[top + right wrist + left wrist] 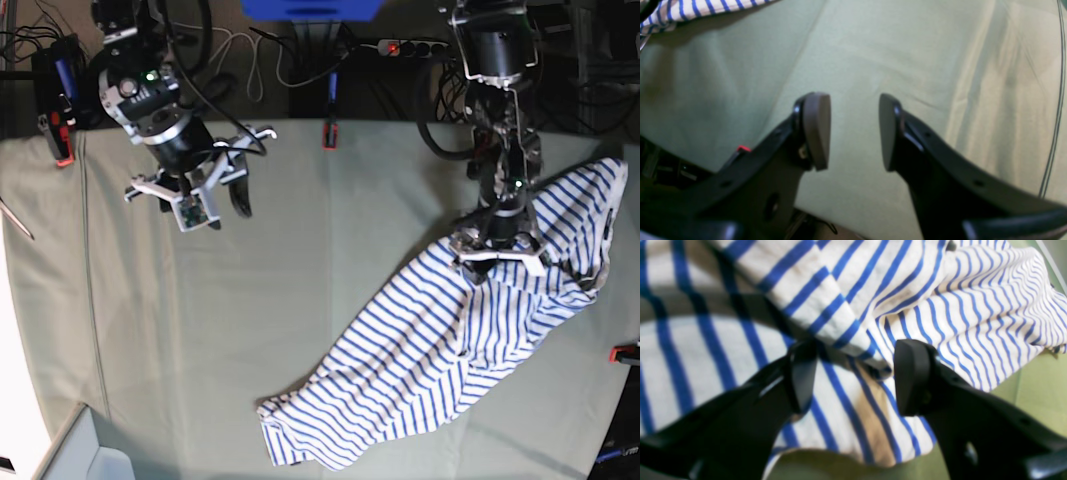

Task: Layout the t-shirt on the table in an organized manner, then fold the t-shirt properly
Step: 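Release and regrasp the shirt fabric with the left gripper, then pull the shirt edge with the left gripper to spread it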

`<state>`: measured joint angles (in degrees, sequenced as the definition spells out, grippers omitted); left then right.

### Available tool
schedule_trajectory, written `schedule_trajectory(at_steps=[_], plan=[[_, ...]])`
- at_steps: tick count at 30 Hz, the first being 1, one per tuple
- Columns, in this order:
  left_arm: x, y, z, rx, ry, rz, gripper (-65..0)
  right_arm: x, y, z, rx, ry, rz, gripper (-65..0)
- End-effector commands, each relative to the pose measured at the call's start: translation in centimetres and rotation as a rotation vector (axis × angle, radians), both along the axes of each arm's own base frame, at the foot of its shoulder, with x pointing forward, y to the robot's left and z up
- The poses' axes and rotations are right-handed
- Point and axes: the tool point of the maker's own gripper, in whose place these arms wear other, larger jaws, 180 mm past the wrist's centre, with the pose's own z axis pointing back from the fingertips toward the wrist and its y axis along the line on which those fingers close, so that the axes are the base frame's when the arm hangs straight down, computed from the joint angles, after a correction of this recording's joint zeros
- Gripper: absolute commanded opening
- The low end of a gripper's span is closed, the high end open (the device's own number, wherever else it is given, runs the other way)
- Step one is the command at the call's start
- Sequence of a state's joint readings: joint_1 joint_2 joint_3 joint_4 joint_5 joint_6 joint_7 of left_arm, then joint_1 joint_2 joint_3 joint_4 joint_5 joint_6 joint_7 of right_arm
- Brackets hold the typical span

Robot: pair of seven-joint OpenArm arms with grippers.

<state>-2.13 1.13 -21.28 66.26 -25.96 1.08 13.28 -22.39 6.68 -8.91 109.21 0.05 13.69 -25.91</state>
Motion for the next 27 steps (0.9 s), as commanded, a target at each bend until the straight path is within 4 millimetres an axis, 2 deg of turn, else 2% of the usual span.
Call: schedule_trajectory(at_steps=[1, 4, 6, 7, 9, 10, 12, 14, 16, 20, 27], plan=[[1.5, 0.1, 1.5, 0.008, -0.054, -0.001, -29.4, 0.4, 0.3, 1.0, 0.015, -0.037, 0.015, -40.2], [1.9, -0.1, 1.2, -0.001, -0.045, -0.002, -29.9, 0.4, 0.3, 1.0, 0.015, -0.037, 0.015, -40.2], [2.1, -0.1, 1.2, -0.001, -0.046, -0.005, -34.8, 0.4, 0.3, 1.0, 0.015, -0.037, 0.015, -40.2], [2.1, 0.0, 1.3, 0.001, -0.048, -0.004, -40.7, 0.4, 0.3, 1.0, 0.015, -0.037, 0.015, -40.2], [2.3, 0.1, 1.5, 0.002, -0.055, -0.003, -58.5, 0.4, 0.3, 1.0, 0.014, -0.037, 0.015, -40.2], [2.4, 0.5, 1.8, 0.004, -0.062, 0.007, -65.0, 0.4, 0.3, 1.0, 0.014, -0.037, 0.015, -40.2], [3.4, 1.6, 2.9, 0.001, -0.091, 0.039, -62.9, 0.4, 0.3, 1.0, 0.014, -0.037, 0.015, -40.2], [3.8, 2.9, 3.6, -0.001, -0.107, 0.077, -65.0, 0.4, 0.3, 1.0, 0.014, -0.037, 0.015, -40.2], [4.5, 5.2, 5.2, 0.027, -0.137, 0.103, -64.5, 0.4, 0.3, 1.0, 0.014, -0.037, 0.015, -40.2], [7.1, 8.1, 10.9, 0.1, -0.259, 0.115, -64.7, 0.3, 0.2, 0.7, 0.012, -0.028, 0.015, -40.3], [11.0, 10.6, 19.4, 0.165, -0.431, 0.132, -64.7, -0.5, 0.0, -1.6, 0.003, 0.034, 0.011, -40.5]])
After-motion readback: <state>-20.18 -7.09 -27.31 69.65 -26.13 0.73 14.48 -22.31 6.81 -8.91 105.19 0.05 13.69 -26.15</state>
